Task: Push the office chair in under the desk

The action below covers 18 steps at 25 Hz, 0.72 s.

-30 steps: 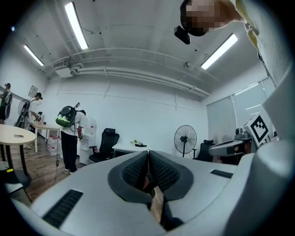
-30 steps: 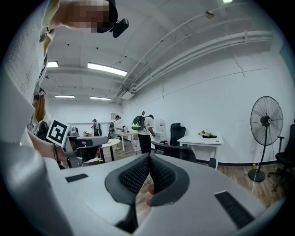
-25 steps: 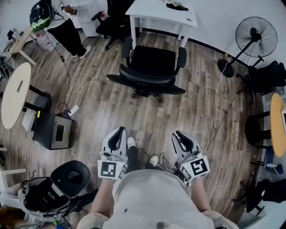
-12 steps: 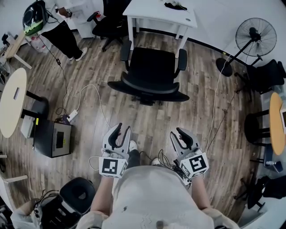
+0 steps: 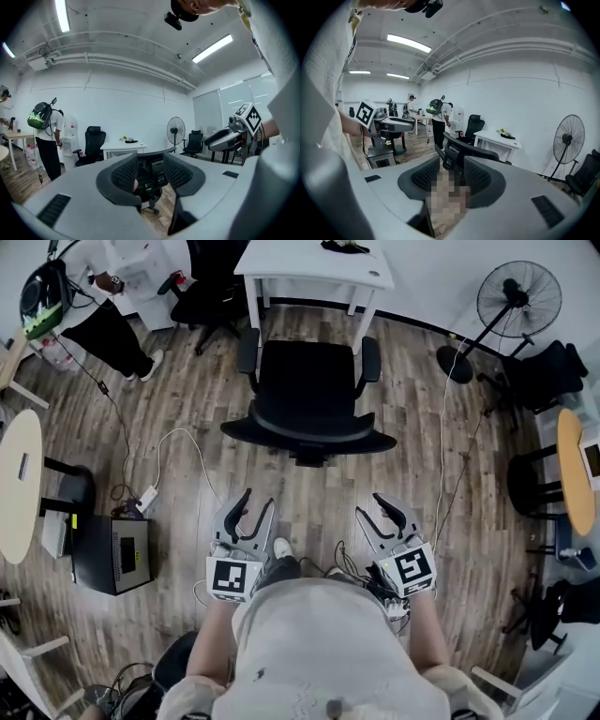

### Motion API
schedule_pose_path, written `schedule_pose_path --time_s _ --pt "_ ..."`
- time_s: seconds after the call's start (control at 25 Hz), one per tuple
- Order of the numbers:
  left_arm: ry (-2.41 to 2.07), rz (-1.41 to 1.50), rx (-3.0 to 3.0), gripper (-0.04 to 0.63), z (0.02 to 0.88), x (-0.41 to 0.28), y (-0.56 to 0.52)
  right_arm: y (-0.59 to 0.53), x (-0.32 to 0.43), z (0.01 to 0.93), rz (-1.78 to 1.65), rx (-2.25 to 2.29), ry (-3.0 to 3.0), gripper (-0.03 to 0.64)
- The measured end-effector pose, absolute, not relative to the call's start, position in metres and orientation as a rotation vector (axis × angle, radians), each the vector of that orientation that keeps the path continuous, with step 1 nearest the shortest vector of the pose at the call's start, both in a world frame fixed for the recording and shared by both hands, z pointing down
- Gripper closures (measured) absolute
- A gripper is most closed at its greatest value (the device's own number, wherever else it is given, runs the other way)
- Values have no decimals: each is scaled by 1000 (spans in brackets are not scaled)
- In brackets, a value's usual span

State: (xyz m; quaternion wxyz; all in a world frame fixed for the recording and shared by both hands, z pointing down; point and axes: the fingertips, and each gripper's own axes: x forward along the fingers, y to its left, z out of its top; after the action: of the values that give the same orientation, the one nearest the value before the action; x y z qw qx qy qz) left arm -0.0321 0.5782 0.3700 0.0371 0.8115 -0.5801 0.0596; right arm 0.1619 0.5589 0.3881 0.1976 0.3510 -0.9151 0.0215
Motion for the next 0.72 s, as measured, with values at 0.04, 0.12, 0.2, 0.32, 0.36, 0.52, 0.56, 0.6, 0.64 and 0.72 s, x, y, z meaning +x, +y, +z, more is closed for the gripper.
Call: schedule_pose_path --time_s 0.04,0.12,0.2,0.32,0.36,0.52,0.56,0.6,0.64,0.72 --pt "-1762 208 2513 416 374 -37 575 556 159 391 47 984 -2533 442" --pt "-1726 262 2553 416 379 -44 569 550 154 397 19 984 -2479 439" --pt "-1691 298 2581 416 384 -50 563 543 153 403 -17 988 -2433 435" --pt "-1636 389 2605 416 402 -65 556 532 149 415 -76 994 -2359 430" --pt "-1618 416 2604 416 409 -71 553 529 148 419 -88 995 -2334 427" --pt "-1582 525 2598 414 428 -81 540 517 154 430 -125 966 -2248 422" --pt "-1578 556 2603 413 432 -82 537 514 156 433 -137 956 -2230 420" --pt "-1572 585 2609 412 437 -83 533 510 158 437 -148 948 -2211 420" --pt "-1566 610 2614 410 441 -84 530 505 161 442 -157 941 -2191 419" --pt "-1553 659 2614 409 451 -87 522 495 166 454 -177 924 -2143 415"
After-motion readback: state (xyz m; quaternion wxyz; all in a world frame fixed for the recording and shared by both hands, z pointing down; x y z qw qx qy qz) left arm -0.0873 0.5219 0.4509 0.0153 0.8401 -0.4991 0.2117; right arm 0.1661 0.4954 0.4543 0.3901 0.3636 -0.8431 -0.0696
